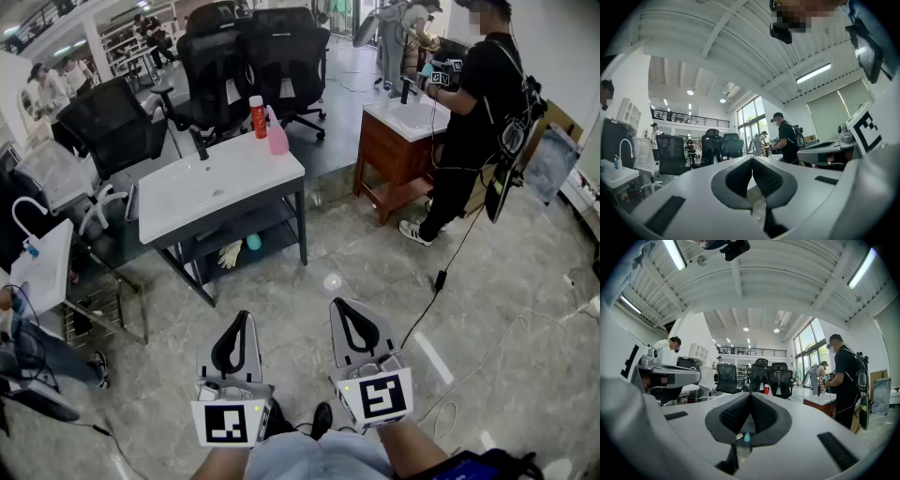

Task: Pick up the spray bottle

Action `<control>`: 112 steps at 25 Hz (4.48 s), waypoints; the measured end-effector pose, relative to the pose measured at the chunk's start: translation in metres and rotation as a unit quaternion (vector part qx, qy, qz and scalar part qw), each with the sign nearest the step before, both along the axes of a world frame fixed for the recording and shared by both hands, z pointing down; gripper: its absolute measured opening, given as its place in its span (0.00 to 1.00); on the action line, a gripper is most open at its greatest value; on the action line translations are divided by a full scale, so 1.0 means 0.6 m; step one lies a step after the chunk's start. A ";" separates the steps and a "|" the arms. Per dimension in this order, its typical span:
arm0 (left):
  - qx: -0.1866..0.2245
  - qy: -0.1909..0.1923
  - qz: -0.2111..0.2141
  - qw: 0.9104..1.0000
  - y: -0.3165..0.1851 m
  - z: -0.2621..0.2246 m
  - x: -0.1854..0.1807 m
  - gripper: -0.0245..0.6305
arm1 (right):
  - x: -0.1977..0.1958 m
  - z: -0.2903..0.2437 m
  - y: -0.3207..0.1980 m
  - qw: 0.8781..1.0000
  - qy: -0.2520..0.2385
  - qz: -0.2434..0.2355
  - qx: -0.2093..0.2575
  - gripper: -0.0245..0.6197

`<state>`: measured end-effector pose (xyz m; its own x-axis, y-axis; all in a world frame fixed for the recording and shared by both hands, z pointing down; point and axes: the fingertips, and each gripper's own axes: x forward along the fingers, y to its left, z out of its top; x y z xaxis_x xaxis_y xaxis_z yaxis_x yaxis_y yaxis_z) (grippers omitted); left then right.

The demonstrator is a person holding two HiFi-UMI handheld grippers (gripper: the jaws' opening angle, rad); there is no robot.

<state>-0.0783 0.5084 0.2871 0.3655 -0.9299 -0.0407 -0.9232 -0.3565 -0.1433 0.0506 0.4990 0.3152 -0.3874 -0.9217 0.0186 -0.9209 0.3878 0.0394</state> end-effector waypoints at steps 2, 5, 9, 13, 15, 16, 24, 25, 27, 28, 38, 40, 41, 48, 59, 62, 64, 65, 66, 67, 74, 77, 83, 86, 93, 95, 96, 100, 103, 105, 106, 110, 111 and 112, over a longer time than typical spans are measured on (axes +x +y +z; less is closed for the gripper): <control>0.007 -0.007 0.000 1.000 0.001 -0.002 0.007 0.06 | 0.007 0.000 0.000 1.000 0.000 0.000 0.001 0.06; 0.004 -0.004 -0.004 1.000 0.006 0.003 0.015 0.06 | 0.018 0.007 0.002 1.000 0.003 0.000 -0.004 0.06; -0.005 -0.022 -0.017 1.000 0.003 0.021 0.005 0.06 | 0.017 0.012 -0.001 1.000 -0.009 -0.017 -0.008 0.06; -0.003 -0.014 -0.022 1.000 -0.013 0.016 -0.004 0.06 | 0.016 0.013 -0.021 0.999 -0.014 -0.025 -0.016 0.09; -0.002 -0.011 -0.022 1.000 -0.022 0.014 -0.011 0.06 | 0.014 0.014 -0.029 1.000 -0.011 -0.019 -0.020 0.12; -0.002 -0.011 -0.022 1.000 -0.026 0.014 -0.014 0.06 | 0.012 0.017 -0.033 1.000 -0.008 -0.015 -0.021 0.12; -0.010 -0.010 -0.014 1.000 -0.104 0.037 -0.057 0.06 | -0.023 0.042 -0.106 1.000 0.000 0.006 -0.030 0.12; -0.013 -0.009 -0.015 1.000 -0.119 0.041 -0.065 0.06 | -0.030 0.044 -0.121 0.999 0.001 0.008 -0.032 0.12; -0.021 -0.008 -0.017 1.000 -0.150 0.050 -0.081 0.06 | -0.041 0.047 -0.153 0.999 0.001 0.013 -0.034 0.12; -0.024 -0.006 -0.017 1.000 -0.166 0.053 -0.089 0.06 | -0.047 0.049 -0.170 0.999 0.001 0.016 -0.035 0.12; -0.011 0.011 -0.002 1.000 -0.365 0.033 -0.153 0.06 | -0.111 0.027 -0.354 0.999 0.014 0.032 -0.025 0.12; -0.004 0.014 0.002 1.000 -0.394 0.021 -0.159 0.06 | -0.113 0.012 -0.381 0.999 0.018 0.039 -0.017 0.12; 0.000 0.015 0.005 1.000 -0.406 0.015 -0.161 0.06 | -0.114 0.006 -0.393 0.999 0.019 0.043 -0.014 0.12; 0.012 0.019 0.025 0.999 -0.487 0.003 -0.169 0.06 | -0.128 -0.017 -0.475 0.998 0.034 0.060 0.006 0.12; -0.010 0.014 0.065 0.998 -0.573 0.039 -0.135 0.06 | -0.105 0.001 -0.539 0.995 0.031 0.094 0.016 0.11; -0.021 0.007 0.070 0.997 -0.589 0.055 -0.124 0.06 | -0.091 0.014 -0.554 0.995 0.022 0.101 0.010 0.11; -0.028 0.002 0.071 0.997 -0.604 0.068 -0.115 0.06 | -0.078 0.026 -0.570 0.994 0.016 0.107 0.004 0.11; -0.032 -0.002 0.070 0.997 -0.613 0.074 -0.110 0.06 | -0.071 0.033 -0.581 0.994 0.014 0.108 0.002 0.11; -0.036 -0.005 0.069 0.997 -0.622 0.080 -0.105 0.06 | -0.065 0.039 -0.592 0.994 0.011 0.109 0.000 0.11; -0.041 -0.009 0.068 0.997 -0.633 0.085 -0.099 0.06 | -0.058 0.045 -0.604 0.994 0.008 0.109 -0.002 0.11; -0.053 -0.031 0.057 0.996 -0.751 0.106 -0.048 0.06 | -0.001 0.082 -0.733 0.994 -0.017 0.102 -0.024 0.11; -0.064 -0.042 0.045 0.996 -0.810 0.112 -0.029 0.06 | 0.020 0.094 -0.799 0.995 -0.024 0.091 -0.036 0.11; -0.065 -0.056 0.023 0.996 -0.905 0.102 0.014 0.06 | 0.054 0.089 -0.914 0.997 -0.038 0.062 -0.035 0.11; -0.059 -0.058 0.009 0.997 -0.940 0.091 0.024 0.06 | 0.062 0.077 -0.960 0.998 -0.039 0.046 -0.026 0.11; -0.028 -0.051 -0.025 0.998 -1.003 0.044 0.040 0.06 | 0.069 0.031 -1.039 0.999 -0.036 0.004 -0.002 0.11; -0.025 -0.040 -0.034 0.998 -1.013 0.035 0.045 0.06 | 0.065 0.026 -1.052 0.999 -0.034 -0.012 -0.007 0.11; -0.023 -0.040 -0.039 0.998 -1.018 0.032 0.045 0.06 | 0.065 0.022 -1.059 0.999 -0.034 -0.018 -0.006 0.11; -0.009 -0.047 -0.054 0.997 -1.036 0.022 0.039 0.06 | 0.058 0.010 -1.087 0.999 -0.036 -0.032 0.005 0.11; -0.009 -0.058 -0.065 0.996 -1.047 0.023 0.027 0.06 | 0.047 0.017 -1.103 0.998 -0.038 -0.043 0.000 0.11; -0.014 -0.063 -0.072 0.995 -1.054 0.027 0.018 0.06 | 0.038 0.022 -1.112 0.998 -0.037 -0.049 -0.005 0.11; -0.017 -0.060 -0.075 0.995 -1.058 0.030 0.015 0.06 | 0.035 0.024 -1.116 0.998 -0.037 -0.052 -0.007 0.11; -0.025 -0.044 -0.078 0.996 -1.074 0.040 0.011 0.06 | 0.027 0.039 -1.131 0.998 -0.033 -0.059 -0.014 0.11; -0.023 -0.047 -0.076 0.996 -1.079 0.042 0.010 0.06 | 0.025 0.041 -1.135 0.998 -0.032 -0.059 -0.015 0.11; -0.021 -0.050 -0.074 0.996 -1.084 0.043 0.008 0.06 | 0.023 0.042 -1.140 0.998 -0.030 -0.058 -0.015 0.11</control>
